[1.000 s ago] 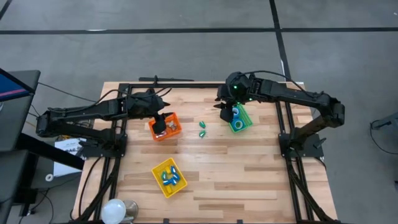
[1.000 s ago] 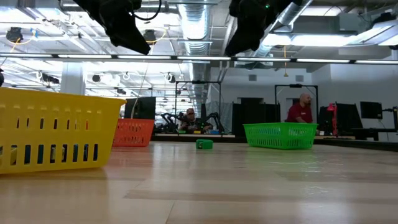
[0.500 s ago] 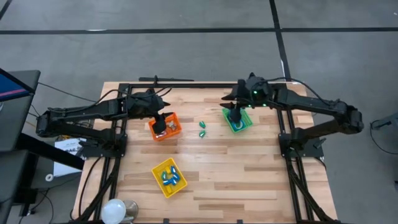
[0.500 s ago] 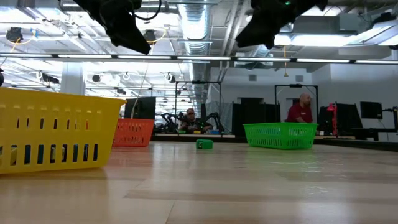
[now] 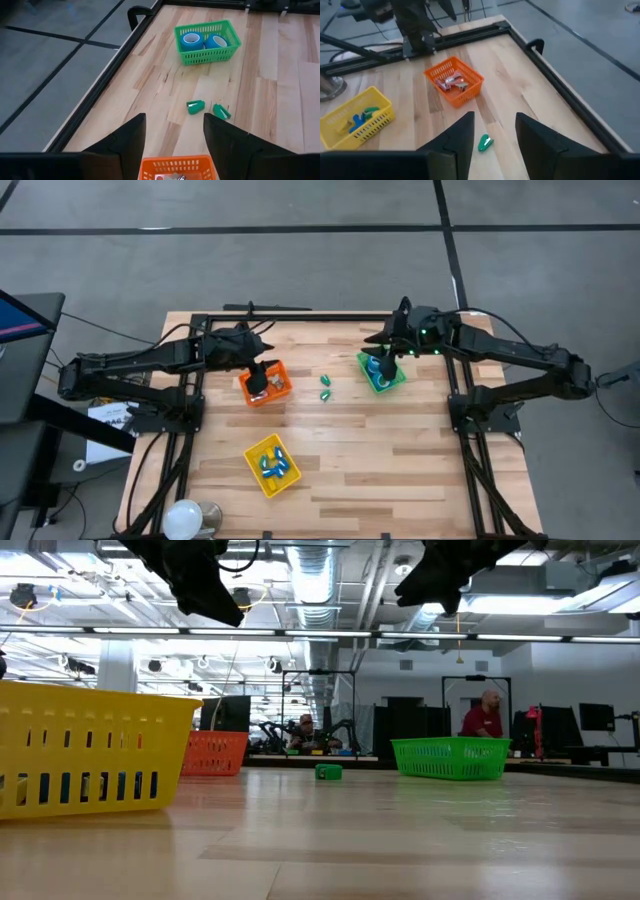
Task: Pick and place Stapler, Stapler remover, tape
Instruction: Put the green stapler into the yellow basket
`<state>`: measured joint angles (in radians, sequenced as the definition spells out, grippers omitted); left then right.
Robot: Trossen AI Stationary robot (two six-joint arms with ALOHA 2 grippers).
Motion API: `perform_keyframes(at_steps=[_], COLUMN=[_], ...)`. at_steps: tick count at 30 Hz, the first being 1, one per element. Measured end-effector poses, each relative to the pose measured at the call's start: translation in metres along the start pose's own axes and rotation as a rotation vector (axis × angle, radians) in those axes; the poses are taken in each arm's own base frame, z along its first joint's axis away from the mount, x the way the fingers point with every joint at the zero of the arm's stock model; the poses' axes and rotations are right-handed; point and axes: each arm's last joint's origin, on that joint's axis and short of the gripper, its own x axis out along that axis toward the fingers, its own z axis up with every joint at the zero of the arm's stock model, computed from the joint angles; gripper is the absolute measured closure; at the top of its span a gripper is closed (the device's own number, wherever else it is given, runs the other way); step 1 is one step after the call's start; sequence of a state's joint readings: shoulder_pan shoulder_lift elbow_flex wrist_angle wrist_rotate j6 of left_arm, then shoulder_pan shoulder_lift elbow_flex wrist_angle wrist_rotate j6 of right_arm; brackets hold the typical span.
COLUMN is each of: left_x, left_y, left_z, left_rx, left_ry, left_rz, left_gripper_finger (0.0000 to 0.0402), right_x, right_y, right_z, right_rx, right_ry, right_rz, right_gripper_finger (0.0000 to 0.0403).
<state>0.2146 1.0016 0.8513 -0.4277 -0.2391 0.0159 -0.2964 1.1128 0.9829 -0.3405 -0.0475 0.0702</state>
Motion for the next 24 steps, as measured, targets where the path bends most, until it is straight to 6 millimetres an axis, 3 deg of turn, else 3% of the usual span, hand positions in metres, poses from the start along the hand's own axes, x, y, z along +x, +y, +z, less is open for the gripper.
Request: perform_keyframes(at_steps=[6,12,17,24], left_x=[0.000,0.000,0.000,0.000], left_y=[0.000,0.000,0.000,0.000], left_z=[0.000,0.000,0.000,0.000], left_rx=[-0.008,-0.008,-0.008,-0.033], left_ry=[-0.004,-0.004,-0.004,-0.003], left_rz=[0.000,0.000,0.000,0.000], left_gripper_finger=[0.0184,0.0133,0.0108,0.0105], right_x=[0.010,0.033,0.061,0.098], right_y=[0.005,0.008,0.013,0.018], right_z=[-0.003,-0.013,-0.023,-0.034], right_rx=[0.001,0.014,0.004,0.022], right_ry=[0.031,0.109,0.163,0.199], right_rz=[0.017,0.029,0.043,0.039], right_gripper_finger=[0.0213,0.0150,0.0139,0.0139])
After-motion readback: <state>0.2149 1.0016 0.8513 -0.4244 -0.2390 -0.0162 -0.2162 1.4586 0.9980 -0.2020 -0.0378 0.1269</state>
